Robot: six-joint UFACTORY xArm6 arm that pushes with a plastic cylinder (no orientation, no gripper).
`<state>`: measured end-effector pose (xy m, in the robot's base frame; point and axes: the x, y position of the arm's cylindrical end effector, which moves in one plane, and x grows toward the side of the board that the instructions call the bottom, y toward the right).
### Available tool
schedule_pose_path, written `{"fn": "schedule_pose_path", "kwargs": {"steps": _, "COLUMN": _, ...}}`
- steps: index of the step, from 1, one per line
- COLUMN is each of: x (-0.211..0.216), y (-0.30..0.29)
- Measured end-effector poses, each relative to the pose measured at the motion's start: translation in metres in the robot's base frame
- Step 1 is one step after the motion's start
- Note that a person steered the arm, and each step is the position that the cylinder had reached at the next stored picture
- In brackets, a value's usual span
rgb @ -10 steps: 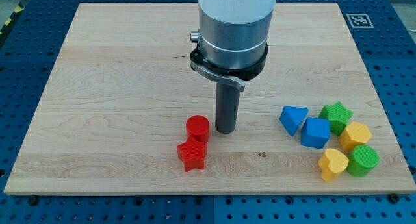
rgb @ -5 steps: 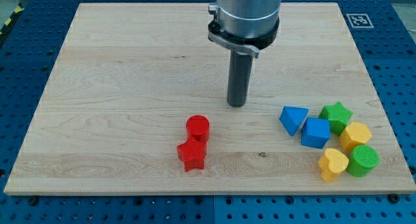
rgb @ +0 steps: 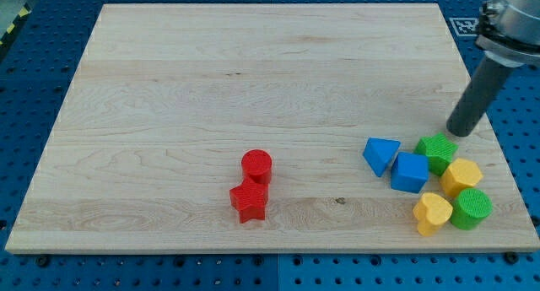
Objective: Move your arm towards the bottom right
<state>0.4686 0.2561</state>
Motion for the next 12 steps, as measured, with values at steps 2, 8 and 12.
{"fn": "schedule_pose_path", "kwargs": {"steps": 2, "x": 0.015, "y": 0.043}}
{"fn": "schedule_pose_path", "kwargs": {"steps": 8, "x": 0.100, "y": 0.073}}
{"fn": "schedule_pose_path", "kwargs": {"steps": 12, "x": 0.150, "y": 0.027}}
